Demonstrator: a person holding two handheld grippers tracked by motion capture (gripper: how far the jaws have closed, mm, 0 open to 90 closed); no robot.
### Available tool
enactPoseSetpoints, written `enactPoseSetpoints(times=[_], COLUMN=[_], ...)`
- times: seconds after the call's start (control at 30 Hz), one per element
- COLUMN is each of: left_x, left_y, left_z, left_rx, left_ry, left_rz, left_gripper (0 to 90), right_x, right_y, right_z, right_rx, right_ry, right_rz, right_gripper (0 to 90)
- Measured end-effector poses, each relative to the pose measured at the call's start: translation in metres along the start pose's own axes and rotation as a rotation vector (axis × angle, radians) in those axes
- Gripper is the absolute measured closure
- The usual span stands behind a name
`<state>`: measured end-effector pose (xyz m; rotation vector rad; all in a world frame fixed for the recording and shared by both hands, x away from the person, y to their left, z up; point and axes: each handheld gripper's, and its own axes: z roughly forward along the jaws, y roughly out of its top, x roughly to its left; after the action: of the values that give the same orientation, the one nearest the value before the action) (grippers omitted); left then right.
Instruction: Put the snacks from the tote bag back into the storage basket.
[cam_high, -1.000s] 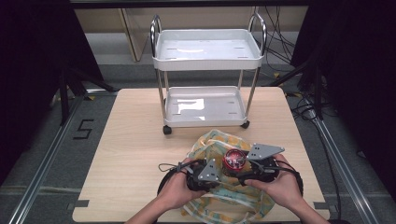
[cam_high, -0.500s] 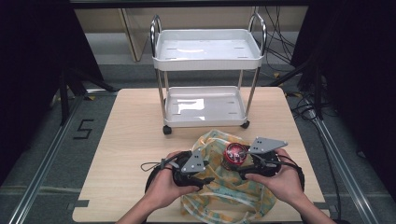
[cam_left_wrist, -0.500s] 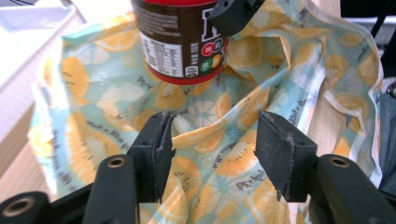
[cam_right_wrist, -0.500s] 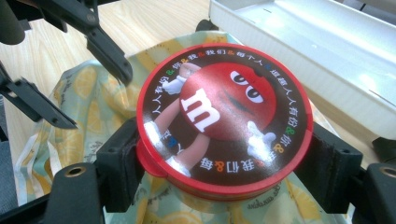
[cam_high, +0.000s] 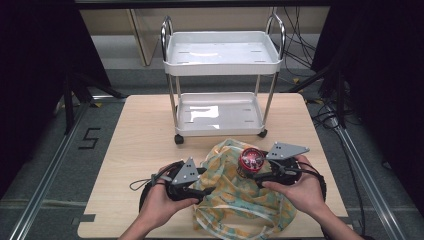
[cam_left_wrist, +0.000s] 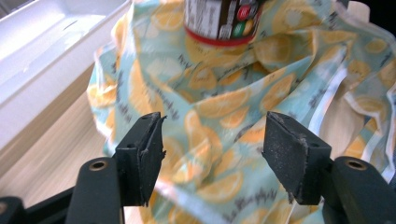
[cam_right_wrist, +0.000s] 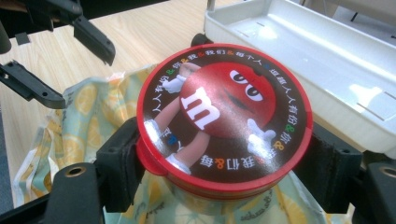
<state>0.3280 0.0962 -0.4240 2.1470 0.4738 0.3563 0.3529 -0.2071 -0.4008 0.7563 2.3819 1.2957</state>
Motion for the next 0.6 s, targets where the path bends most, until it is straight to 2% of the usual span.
enactPoseSetpoints(times=[0.03,0.2,0.23,0.27,0.3,0.37,0.47,0.53,0.57,0.6], left_x=[0.001,0.003,0.002,0.001,0.0,0.0,-0.001,-0.002,-0.001,-0.001], left_y=[-0.004,-0.005,-0.004,-0.004,-0.003,-0.004,-0.004,-0.005,-0.005,-0.006], left_z=[0.0,-0.002,-0.001,0.001,0.003,0.005,0.008,0.008,0.008,0.009], left_rx=[-0.016,-0.003,-0.017,-0.028,-0.015,-0.027,-0.021,-0.011,0.001,-0.006], left_ry=[0.013,0.015,0.016,0.009,0.006,-0.001,-0.005,-0.003,-0.02,0.0], left_rz=[-0.039,-0.019,-0.016,-0.03,-0.027,-0.026,-0.01,-0.013,-0.013,-0.011], left_gripper=[37.5,37.5,37.6,37.6,37.9,38.3,38.4,38.5,38.5,38.5], right_x=[-0.002,-0.005,-0.005,-0.005,-0.005,-0.006,-0.008,-0.009,-0.01,-0.009], right_y=[0.003,0.008,0.01,0.01,0.012,0.014,0.015,0.015,0.016,0.016], right_z=[-0.002,-0.003,-0.004,-0.004,-0.005,-0.004,-0.004,-0.005,-0.005,-0.005], right_rx=[0.001,-0.009,-0.008,-0.008,-0.015,-0.018,-0.034,-0.017,-0.036,-0.036], right_ry=[0.001,-0.009,0.0,0.0,-0.012,-0.008,-0.015,-0.01,-0.02,-0.031], right_rz=[-0.011,-0.003,0.004,0.004,0.007,-0.002,-0.014,0.001,-0.011,0.01], right_gripper=[26.1,26.1,26.1,26.1,26.1,26.1,26.1,26.1,26.1,26.1])
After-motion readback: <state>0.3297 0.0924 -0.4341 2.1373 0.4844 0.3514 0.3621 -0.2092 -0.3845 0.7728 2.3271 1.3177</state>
